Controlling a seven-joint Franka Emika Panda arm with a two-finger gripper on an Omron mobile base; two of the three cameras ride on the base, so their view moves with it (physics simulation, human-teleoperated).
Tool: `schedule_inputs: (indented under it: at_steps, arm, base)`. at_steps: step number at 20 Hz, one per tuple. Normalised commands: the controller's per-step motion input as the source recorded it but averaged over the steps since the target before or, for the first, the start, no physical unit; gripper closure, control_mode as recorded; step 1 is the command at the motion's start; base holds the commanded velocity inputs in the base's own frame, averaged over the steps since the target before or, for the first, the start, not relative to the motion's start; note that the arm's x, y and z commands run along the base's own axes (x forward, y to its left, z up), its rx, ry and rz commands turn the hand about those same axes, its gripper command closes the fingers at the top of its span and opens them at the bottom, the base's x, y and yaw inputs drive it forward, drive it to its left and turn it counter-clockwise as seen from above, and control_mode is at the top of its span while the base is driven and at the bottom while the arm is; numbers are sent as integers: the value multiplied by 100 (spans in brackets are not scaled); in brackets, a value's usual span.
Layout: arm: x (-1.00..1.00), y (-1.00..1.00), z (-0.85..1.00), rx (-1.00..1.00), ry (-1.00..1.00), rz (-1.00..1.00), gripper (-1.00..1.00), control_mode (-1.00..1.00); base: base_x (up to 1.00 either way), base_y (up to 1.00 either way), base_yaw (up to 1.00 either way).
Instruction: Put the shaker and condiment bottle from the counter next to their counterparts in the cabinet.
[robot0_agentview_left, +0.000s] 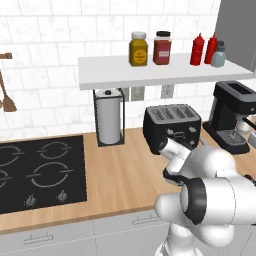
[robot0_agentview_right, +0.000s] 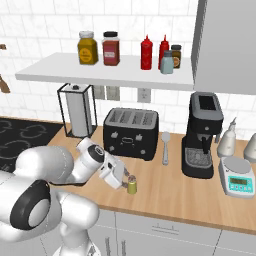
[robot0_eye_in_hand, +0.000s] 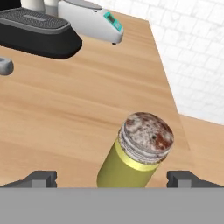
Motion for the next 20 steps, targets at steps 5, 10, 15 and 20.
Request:
schedule_inputs:
  at_steps: [5, 10, 15, 20]
  arm:
    - [0, -16, -27, 0, 0, 1, -100, -100]
    - [13, -23, -28, 0, 0, 0, -100, -100]
    - [13, -13, -24, 0, 0, 0, 100, -100]
    - [8, -2, -22, 1, 0, 0, 100, -100]
  base:
    - [0, 0, 0]
    - [0, 0, 0]
    - [0, 0, 0]
    - [0, 0, 0]
